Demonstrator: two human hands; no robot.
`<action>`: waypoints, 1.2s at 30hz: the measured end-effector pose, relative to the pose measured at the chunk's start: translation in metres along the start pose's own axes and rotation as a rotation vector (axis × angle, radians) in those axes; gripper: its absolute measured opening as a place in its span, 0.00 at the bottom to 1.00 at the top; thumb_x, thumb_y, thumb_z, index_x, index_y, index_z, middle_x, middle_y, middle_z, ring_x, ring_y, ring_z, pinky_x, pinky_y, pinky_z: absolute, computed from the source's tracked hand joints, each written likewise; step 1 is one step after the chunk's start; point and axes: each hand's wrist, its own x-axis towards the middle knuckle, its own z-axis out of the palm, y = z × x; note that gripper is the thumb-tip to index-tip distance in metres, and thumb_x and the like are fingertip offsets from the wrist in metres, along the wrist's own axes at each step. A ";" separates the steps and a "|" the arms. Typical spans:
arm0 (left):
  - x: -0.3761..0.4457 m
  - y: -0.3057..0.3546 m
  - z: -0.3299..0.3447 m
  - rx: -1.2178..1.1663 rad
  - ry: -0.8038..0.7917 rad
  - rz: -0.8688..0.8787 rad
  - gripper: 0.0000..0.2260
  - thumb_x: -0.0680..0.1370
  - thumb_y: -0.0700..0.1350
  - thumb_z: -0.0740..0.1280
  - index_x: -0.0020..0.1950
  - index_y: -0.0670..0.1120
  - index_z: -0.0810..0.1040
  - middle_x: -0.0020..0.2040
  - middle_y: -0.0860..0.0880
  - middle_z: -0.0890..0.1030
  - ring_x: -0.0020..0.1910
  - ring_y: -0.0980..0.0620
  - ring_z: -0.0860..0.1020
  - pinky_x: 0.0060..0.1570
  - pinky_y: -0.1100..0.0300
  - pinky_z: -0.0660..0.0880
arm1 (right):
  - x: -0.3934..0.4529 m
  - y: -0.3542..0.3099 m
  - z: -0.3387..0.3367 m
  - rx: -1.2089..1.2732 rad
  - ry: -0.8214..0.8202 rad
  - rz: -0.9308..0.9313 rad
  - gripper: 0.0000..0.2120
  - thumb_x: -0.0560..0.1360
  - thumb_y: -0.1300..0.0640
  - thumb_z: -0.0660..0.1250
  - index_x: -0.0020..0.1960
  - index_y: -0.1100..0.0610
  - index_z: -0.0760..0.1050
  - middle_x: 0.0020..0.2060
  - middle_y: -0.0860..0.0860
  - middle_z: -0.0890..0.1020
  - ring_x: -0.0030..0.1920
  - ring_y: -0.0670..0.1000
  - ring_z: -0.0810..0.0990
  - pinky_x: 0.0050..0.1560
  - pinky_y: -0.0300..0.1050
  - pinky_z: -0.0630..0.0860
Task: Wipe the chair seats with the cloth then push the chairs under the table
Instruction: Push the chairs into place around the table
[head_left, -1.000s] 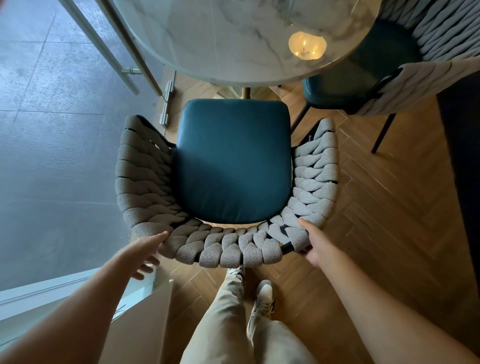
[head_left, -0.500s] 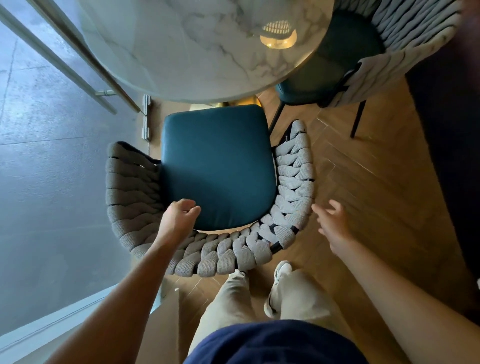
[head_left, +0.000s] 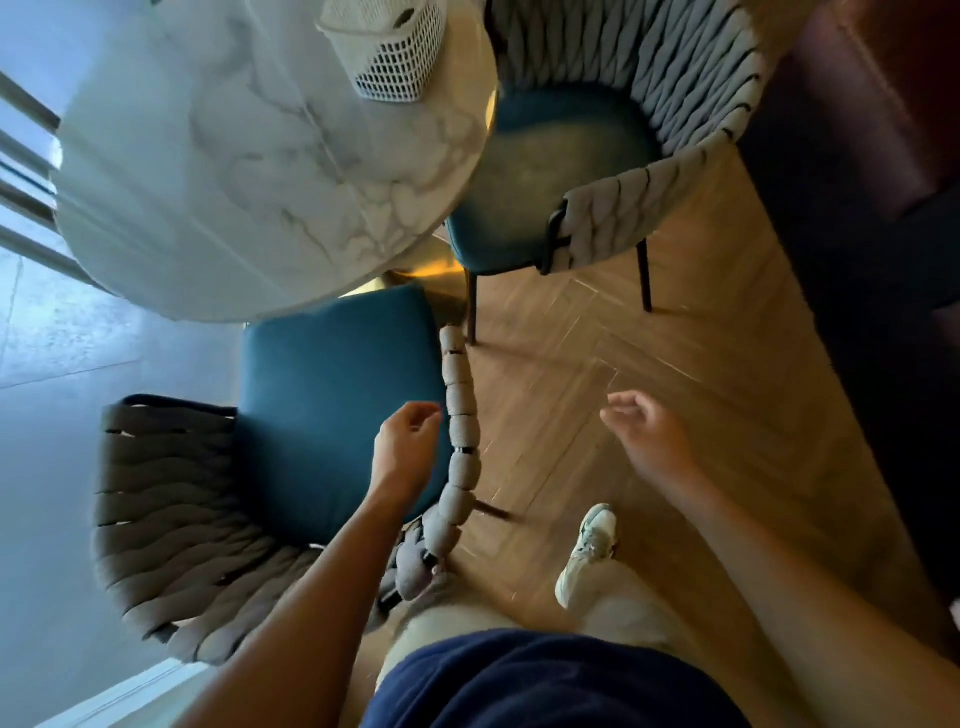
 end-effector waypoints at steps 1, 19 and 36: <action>-0.002 0.016 0.017 -0.016 0.013 0.008 0.07 0.76 0.46 0.65 0.50 0.52 0.81 0.44 0.52 0.83 0.38 0.54 0.78 0.37 0.61 0.72 | 0.007 -0.001 -0.020 -0.012 -0.005 -0.009 0.09 0.77 0.53 0.67 0.56 0.53 0.76 0.52 0.51 0.81 0.53 0.53 0.80 0.55 0.52 0.76; 0.095 0.239 0.230 -0.007 -0.127 0.199 0.05 0.79 0.47 0.64 0.50 0.57 0.78 0.46 0.60 0.80 0.47 0.62 0.78 0.46 0.65 0.74 | 0.196 -0.076 -0.250 -0.155 -0.021 -0.104 0.11 0.78 0.49 0.64 0.58 0.53 0.77 0.49 0.49 0.80 0.50 0.47 0.78 0.44 0.39 0.73; 0.233 0.434 0.344 -0.046 -0.053 0.088 0.07 0.80 0.45 0.62 0.54 0.50 0.80 0.46 0.53 0.81 0.46 0.57 0.79 0.46 0.62 0.76 | 0.441 -0.146 -0.416 -0.307 -0.293 -0.045 0.05 0.77 0.46 0.65 0.49 0.46 0.76 0.48 0.49 0.81 0.50 0.50 0.80 0.45 0.45 0.75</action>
